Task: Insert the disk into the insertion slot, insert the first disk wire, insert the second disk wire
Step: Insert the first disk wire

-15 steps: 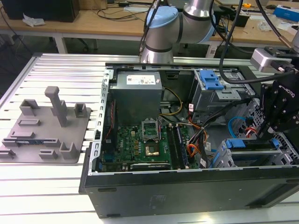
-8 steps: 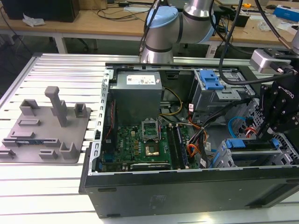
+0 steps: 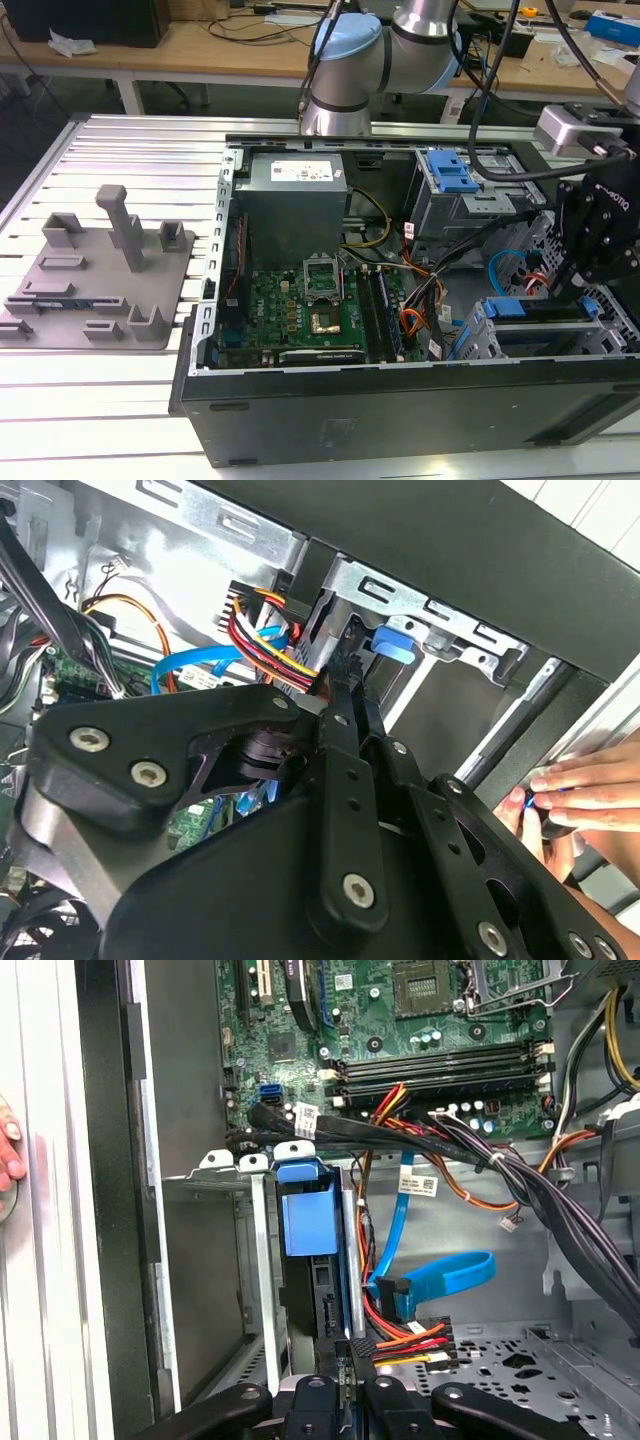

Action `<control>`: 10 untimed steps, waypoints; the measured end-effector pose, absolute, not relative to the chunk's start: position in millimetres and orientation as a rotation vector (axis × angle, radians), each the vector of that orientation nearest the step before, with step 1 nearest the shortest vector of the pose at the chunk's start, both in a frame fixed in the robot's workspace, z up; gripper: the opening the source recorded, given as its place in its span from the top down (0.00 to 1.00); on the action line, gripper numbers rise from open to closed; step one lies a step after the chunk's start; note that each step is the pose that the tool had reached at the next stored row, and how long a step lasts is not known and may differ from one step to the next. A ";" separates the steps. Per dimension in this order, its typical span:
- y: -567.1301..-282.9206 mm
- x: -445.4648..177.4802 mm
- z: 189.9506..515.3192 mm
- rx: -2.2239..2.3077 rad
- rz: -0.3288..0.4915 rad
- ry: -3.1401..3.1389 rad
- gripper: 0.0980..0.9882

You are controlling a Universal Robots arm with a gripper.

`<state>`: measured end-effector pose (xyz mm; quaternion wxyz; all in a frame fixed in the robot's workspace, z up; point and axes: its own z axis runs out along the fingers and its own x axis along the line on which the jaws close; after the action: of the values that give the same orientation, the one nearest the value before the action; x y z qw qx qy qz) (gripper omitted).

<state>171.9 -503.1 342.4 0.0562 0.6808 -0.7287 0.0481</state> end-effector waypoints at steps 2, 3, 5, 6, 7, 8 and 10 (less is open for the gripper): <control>-501.5 172.0 344.2 2.065 0.146 -2.211 0.93; -501.4 172.0 344.3 2.066 0.146 -2.211 0.93; -501.4 172.0 344.3 2.066 0.146 -2.211 0.93; -501.5 172.0 344.4 2.066 0.146 -2.211 0.93; -501.9 172.0 344.4 2.069 0.139 -2.214 0.93; -504.3 172.0 344.3 2.080 0.115 -2.226 0.93; -504.8 171.9 344.3 2.081 0.114 -2.227 0.93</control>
<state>171.9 -504.8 344.3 0.0459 0.6816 -0.7293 0.0372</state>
